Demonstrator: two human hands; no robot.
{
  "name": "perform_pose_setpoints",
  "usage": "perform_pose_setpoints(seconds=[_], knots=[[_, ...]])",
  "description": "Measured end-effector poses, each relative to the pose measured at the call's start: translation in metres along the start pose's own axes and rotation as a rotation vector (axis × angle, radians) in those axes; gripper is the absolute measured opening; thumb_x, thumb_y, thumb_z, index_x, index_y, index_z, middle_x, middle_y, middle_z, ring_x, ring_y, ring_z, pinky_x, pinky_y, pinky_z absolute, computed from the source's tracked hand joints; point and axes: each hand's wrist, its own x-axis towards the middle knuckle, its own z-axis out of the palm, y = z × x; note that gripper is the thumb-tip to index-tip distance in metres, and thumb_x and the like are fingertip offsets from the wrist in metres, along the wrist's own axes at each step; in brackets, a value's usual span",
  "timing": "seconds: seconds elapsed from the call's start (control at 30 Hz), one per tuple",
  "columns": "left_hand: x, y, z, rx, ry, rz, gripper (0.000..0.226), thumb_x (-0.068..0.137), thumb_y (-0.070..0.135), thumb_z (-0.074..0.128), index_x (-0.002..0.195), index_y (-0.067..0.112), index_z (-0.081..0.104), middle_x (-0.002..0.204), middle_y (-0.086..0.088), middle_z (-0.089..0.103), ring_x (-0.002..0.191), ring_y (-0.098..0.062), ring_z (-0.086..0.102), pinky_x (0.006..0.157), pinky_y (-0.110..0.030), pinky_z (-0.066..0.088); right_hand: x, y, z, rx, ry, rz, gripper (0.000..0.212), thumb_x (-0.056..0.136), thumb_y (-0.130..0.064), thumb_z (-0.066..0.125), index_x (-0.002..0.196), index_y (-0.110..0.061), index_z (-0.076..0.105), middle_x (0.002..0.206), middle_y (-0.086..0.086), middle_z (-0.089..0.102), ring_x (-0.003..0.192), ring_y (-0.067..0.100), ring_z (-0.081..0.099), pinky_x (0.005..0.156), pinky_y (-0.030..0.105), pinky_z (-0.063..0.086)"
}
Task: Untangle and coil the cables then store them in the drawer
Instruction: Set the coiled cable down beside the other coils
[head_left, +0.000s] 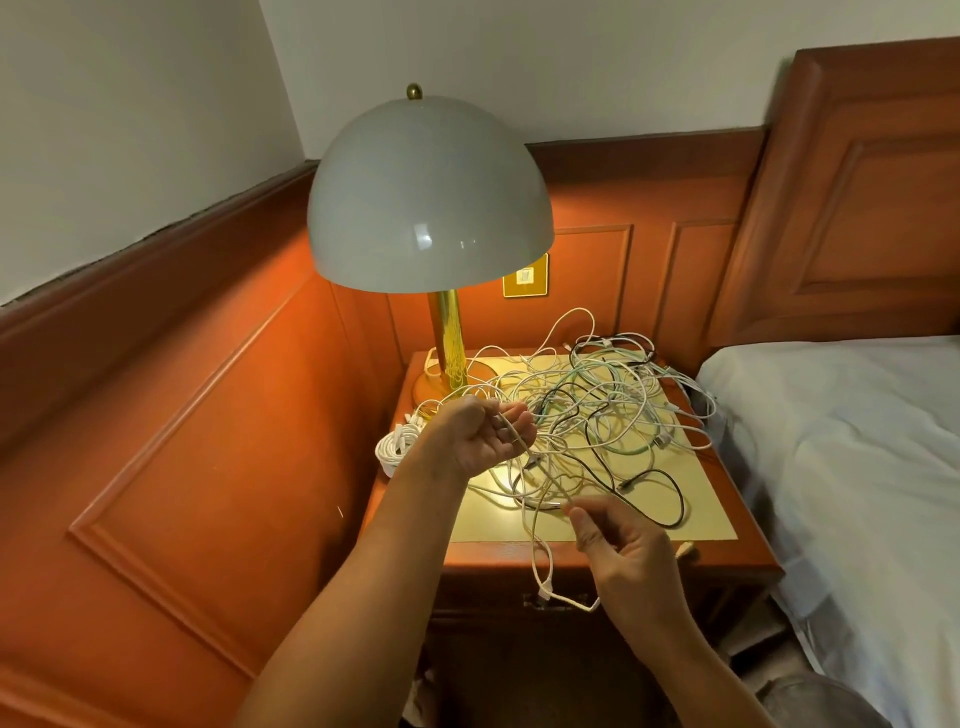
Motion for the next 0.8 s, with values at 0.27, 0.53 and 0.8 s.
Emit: perform_pose_setpoints(seconds=[0.27, 0.53, 0.8], knots=[[0.014, 0.023, 0.014, 0.211, -0.011, 0.004, 0.042, 0.107, 0.022, 0.022, 0.091, 0.0, 0.054, 0.048, -0.005, 0.055, 0.038, -0.012, 0.05, 0.05, -0.023, 0.046, -0.015, 0.031, 0.002, 0.016, -0.108, 0.049, 0.013, 0.09, -0.007, 0.064, 0.088, -0.017, 0.073, 0.084, 0.006, 0.07, 0.078, 0.023, 0.068, 0.068, 0.036, 0.06], [0.002, 0.045, 0.018, 0.345, -0.149, 0.069, 0.025, 0.098, 0.005, 0.039, 0.085, 0.001, 0.06, 0.056, -0.006, 0.063, 0.049, -0.015, 0.061, 0.056, -0.026, 0.056, 0.005, 0.048, 0.006, -0.01, -0.215, 0.173, 0.013, 0.093, -0.012, 0.061, 0.082, -0.006, 0.066, 0.075, 0.012, 0.063, 0.074, 0.03, 0.063, 0.071, 0.042, 0.057], [0.004, 0.045, 0.014, 0.396, -0.155, 0.133, 0.041, 0.106, 0.022, 0.03, 0.095, 0.005, 0.065, 0.056, -0.001, 0.058, 0.045, -0.01, 0.052, 0.046, -0.021, 0.047, 0.004, 0.056, 0.019, 0.169, -0.271, 0.293, 0.028, 0.097, -0.033, 0.047, 0.107, -0.018, 0.068, 0.056, 0.002, 0.047, 0.051, 0.011, 0.041, 0.057, 0.024, 0.041]])
